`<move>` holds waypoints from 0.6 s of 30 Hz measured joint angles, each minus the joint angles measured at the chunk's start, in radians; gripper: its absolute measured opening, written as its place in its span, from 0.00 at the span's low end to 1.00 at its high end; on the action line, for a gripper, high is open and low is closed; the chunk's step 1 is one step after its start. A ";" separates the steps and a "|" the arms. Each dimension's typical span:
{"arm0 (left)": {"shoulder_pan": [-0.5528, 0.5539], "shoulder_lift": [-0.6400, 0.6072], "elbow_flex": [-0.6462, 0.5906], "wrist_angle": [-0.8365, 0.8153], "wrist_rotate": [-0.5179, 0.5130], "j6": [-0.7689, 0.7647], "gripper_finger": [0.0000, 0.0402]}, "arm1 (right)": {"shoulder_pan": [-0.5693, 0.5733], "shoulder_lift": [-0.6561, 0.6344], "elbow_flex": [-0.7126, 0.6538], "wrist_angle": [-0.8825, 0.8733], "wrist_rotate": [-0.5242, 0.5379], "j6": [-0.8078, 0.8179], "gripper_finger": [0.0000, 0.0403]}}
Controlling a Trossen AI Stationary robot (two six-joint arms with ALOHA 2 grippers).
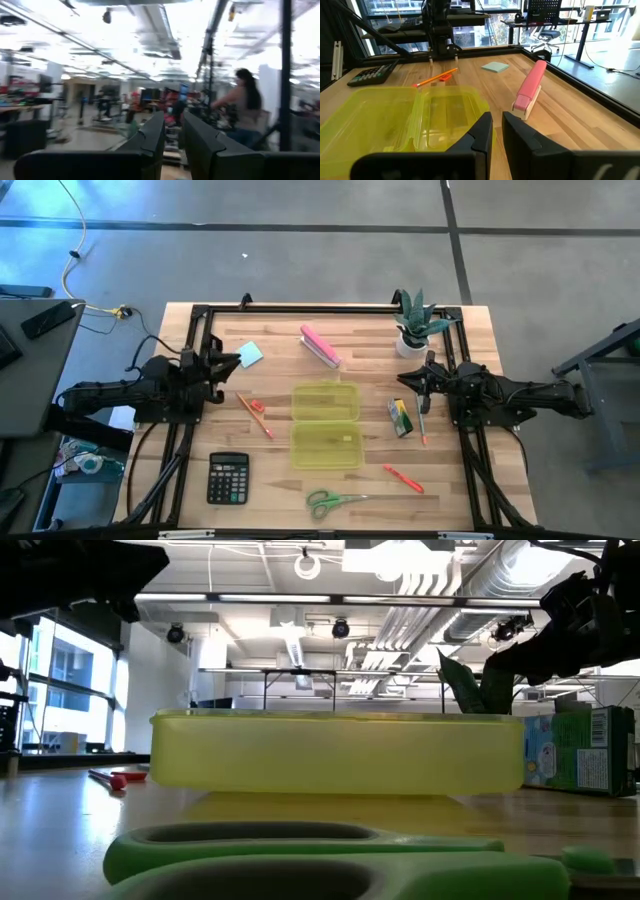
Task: Pack school essentials
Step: Put the blue pencil into the yellow supply box
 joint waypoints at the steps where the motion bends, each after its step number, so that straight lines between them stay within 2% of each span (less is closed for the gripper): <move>1: 0.000 0.000 0.000 -0.015 0.020 -0.004 0.14 | 0.000 0.000 0.000 0.000 0.000 -0.003 0.09; 7: 0.000 0.000 0.000 -0.179 0.101 -0.122 0.14 | 0.000 0.000 0.000 0.000 0.000 0.023 0.09; 13: 0.000 0.000 0.000 -0.401 0.101 -0.166 0.14 | 0.000 0.000 0.000 0.001 0.000 0.033 0.09; 18: 0.000 0.000 0.000 -0.469 0.101 -0.182 0.14 | 0.000 0.000 0.000 0.026 0.001 0.116 0.09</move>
